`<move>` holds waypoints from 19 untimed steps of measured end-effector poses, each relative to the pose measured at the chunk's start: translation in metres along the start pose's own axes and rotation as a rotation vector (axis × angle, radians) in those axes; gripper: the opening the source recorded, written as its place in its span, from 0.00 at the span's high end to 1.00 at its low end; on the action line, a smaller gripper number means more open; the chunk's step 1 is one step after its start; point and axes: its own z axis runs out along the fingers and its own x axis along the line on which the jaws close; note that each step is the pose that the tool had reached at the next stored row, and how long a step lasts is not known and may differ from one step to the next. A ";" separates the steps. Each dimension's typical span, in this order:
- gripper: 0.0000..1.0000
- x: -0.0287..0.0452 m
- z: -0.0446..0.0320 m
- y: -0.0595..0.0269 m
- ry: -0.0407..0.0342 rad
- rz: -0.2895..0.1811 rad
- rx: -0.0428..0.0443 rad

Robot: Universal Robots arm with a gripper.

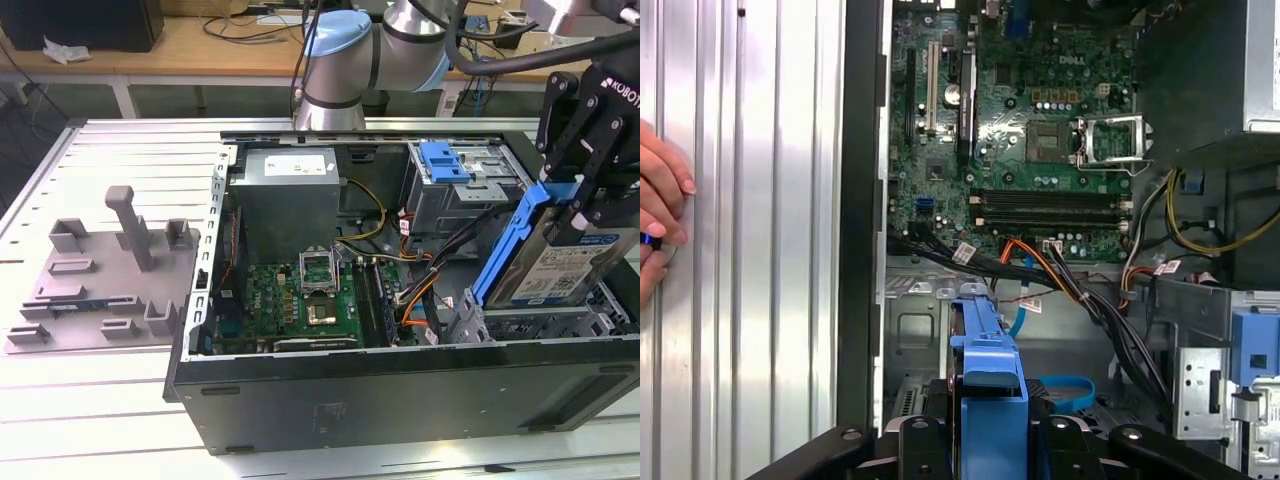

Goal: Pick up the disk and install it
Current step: 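Insert the disk into the insertion slot, then insert the first disk wire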

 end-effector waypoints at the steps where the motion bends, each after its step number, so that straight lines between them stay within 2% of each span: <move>1: 0.63 0.0000 0.0008 0.0000 0.0000 0.000 0.0000; 3: 0.63 0.0001 0.0036 -0.0001 -0.0007 0.000 0.0001; 5: 0.63 0.0008 0.0129 -0.0005 -0.0046 0.000 0.0001; 9: 0.62 0.0035 0.0226 -0.0007 -0.0103 0.000 0.0002; 10: 0.50 0.0043 0.0229 -0.0007 -0.0106 0.000 0.0003; 19: 0.50 0.0044 0.0229 -0.0007 -0.0109 0.000 0.0003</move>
